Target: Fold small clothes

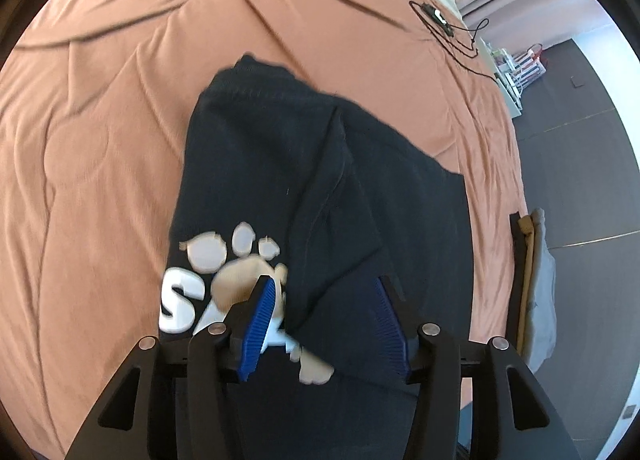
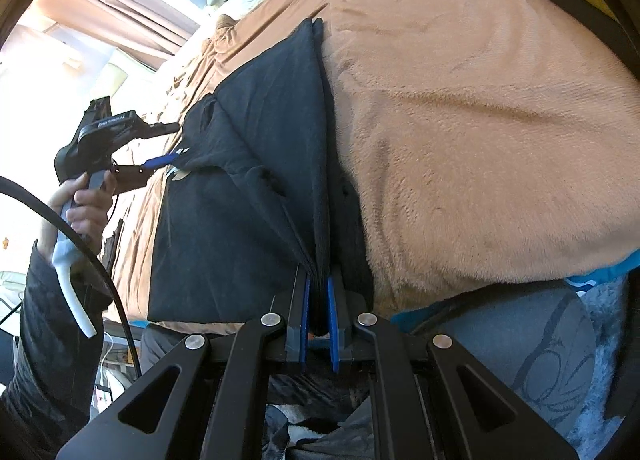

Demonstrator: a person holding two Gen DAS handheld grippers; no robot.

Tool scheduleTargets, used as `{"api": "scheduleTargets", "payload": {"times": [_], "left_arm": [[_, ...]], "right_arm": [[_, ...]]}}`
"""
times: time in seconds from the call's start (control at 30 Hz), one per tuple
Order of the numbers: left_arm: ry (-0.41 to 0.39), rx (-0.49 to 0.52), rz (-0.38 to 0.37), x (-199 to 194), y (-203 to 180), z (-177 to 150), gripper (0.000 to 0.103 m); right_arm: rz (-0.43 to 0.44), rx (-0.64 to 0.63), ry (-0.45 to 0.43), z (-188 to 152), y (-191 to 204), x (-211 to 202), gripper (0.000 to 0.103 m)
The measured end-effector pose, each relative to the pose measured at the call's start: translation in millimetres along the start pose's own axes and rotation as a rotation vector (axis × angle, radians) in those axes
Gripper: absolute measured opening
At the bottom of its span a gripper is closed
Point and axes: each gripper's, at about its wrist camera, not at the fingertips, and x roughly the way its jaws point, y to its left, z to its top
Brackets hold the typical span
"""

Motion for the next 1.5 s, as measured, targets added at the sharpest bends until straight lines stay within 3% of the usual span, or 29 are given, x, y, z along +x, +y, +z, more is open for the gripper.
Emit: {"api": "scheduleTargets", "payload": {"times": [0.33, 0.43, 0.5, 0.6, 0.9, 1.13, 1.37, 1.5], "left_arm": [[0.033, 0.004, -0.041, 13, 3, -21, 0.053], [0.025, -0.015, -0.013, 17, 4, -18, 0.032], [0.021, -0.028, -0.025, 16, 5, -14, 0.011], [0.0, -0.043, -0.147, 7, 0, -6, 0.01], [-0.037, 0.042, -0.267, 5, -60, 19, 0.009], [-0.012, 0.102, -0.25, 27, -100, 38, 0.009], [0.018, 0.118, -0.211, 57, -113, 44, 0.009], [-0.01, 0.136, -0.208, 62, -114, 43, 0.014]], "right_arm": [[-0.016, -0.004, -0.007, 0, 4, 0, 0.005], [-0.021, -0.014, -0.005, 1, 5, 1, 0.005], [-0.022, -0.023, -0.016, 0, 5, -2, 0.005], [-0.012, -0.019, -0.028, -1, 3, -5, 0.004], [0.042, -0.004, -0.045, -5, -10, -18, 0.004], [0.056, 0.012, -0.025, -7, -18, -16, 0.004], [0.066, 0.026, -0.01, -3, -21, -12, 0.004], [0.06, 0.014, 0.007, 2, -19, -12, 0.005]]}}
